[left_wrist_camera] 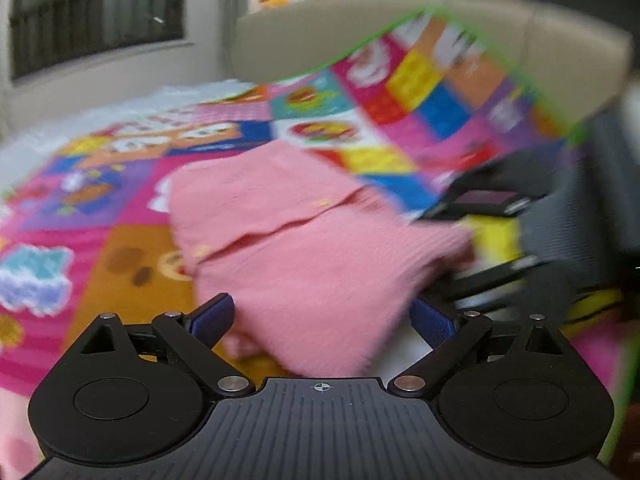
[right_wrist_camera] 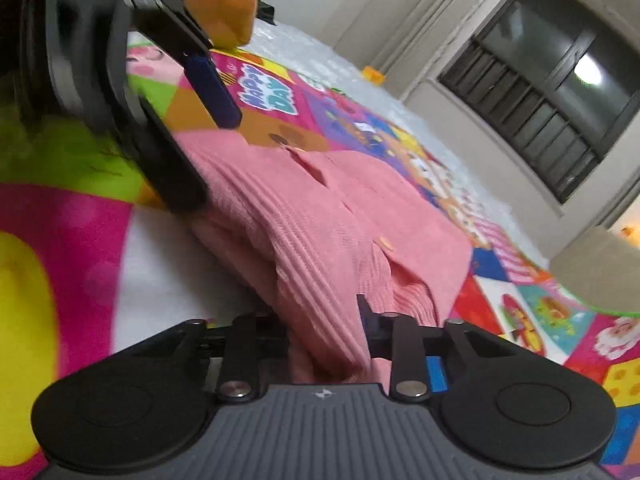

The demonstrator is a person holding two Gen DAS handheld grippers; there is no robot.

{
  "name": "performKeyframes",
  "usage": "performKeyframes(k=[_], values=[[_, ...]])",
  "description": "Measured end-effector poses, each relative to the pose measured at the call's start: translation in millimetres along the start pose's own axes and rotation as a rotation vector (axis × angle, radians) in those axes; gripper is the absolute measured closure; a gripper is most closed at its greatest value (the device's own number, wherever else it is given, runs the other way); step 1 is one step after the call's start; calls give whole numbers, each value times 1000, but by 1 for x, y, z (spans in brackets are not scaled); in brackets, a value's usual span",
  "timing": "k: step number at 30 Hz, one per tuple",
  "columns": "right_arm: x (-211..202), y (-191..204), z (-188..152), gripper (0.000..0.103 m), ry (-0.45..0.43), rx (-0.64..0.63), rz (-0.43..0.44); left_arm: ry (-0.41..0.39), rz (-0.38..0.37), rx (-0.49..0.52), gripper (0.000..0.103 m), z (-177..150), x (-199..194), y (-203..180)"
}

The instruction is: Fold clothes

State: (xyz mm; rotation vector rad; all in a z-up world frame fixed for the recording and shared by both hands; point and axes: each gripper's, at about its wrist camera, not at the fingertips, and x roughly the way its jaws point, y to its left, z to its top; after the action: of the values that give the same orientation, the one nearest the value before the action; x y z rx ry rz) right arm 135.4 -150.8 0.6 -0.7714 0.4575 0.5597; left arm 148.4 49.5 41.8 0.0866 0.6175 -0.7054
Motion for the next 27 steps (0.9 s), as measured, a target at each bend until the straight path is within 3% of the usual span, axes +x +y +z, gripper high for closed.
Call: performKeyframes(k=[3,7,11,16,17,22,24,27], values=[[-23,-8,5,80,31,26,111,-97,-82,-98,4,8,-38,23],[-61,-24,19,82,75,89,284,-154,23,-165,3,29,-41,55],[-84,-65,44,82,88,202,379,-130,72,-235,4,45,-8,81],[-37,-131,64,80,80,353,389,-191,24,-372,3,48,-11,108],[-20,-140,62,74,78,377,380,-198,21,-374,3,47,-14,110],[61,-161,35,59,151,494,317,-159,-24,-314,3,36,-12,109],[76,-162,25,33,146,507,295,-134,-43,-260,2,36,-2,101],[84,-174,8,27,144,599,252,-101,-50,-177,2,40,17,86]])
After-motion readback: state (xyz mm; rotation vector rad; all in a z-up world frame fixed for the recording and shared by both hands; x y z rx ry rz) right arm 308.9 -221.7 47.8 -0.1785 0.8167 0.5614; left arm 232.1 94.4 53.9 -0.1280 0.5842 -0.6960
